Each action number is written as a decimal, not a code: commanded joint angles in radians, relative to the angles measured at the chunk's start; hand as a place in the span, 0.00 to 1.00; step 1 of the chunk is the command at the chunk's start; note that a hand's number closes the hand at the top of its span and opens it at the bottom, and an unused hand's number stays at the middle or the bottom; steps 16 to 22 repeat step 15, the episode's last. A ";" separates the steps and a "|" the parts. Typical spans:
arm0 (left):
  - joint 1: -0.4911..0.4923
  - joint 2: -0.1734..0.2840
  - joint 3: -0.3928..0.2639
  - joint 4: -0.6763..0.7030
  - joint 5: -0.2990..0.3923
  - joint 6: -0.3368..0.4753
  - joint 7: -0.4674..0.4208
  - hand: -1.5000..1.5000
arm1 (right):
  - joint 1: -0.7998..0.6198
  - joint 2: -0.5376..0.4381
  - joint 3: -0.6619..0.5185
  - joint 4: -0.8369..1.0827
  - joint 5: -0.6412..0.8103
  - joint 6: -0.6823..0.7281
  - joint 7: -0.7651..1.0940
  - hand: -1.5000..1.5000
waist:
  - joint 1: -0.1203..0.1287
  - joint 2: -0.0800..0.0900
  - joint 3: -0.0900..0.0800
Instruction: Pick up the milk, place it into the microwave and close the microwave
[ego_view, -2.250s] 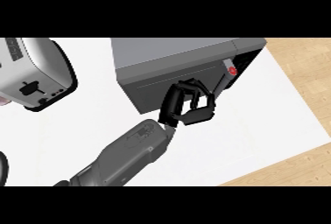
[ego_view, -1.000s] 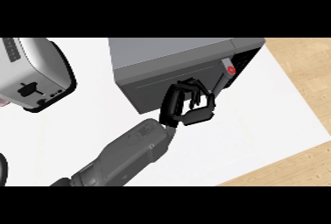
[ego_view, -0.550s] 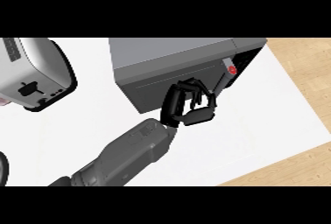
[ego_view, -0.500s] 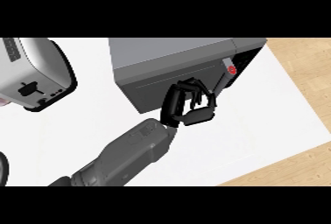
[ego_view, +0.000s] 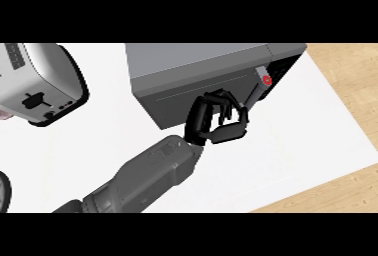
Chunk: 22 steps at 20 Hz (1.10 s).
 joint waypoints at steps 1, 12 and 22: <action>-0.095 0.000 0.048 0.086 0.020 -0.017 0.018 1.00 | -0.018 -0.011 -0.005 0.040 -0.023 0.021 -0.002 0.00 | -0.003 0.013 -0.003; -0.112 0.000 0.025 0.093 0.061 -0.015 -0.003 1.00 | -0.066 -0.059 -0.019 0.129 -0.062 0.072 -0.003 0.00 | 0.000 0.010 -0.003; -0.118 0.000 0.021 0.100 0.070 -0.017 -0.002 1.00 | -0.080 -0.074 -0.027 0.154 -0.058 0.076 -0.008 0.00 | 0.005 0.017 -0.002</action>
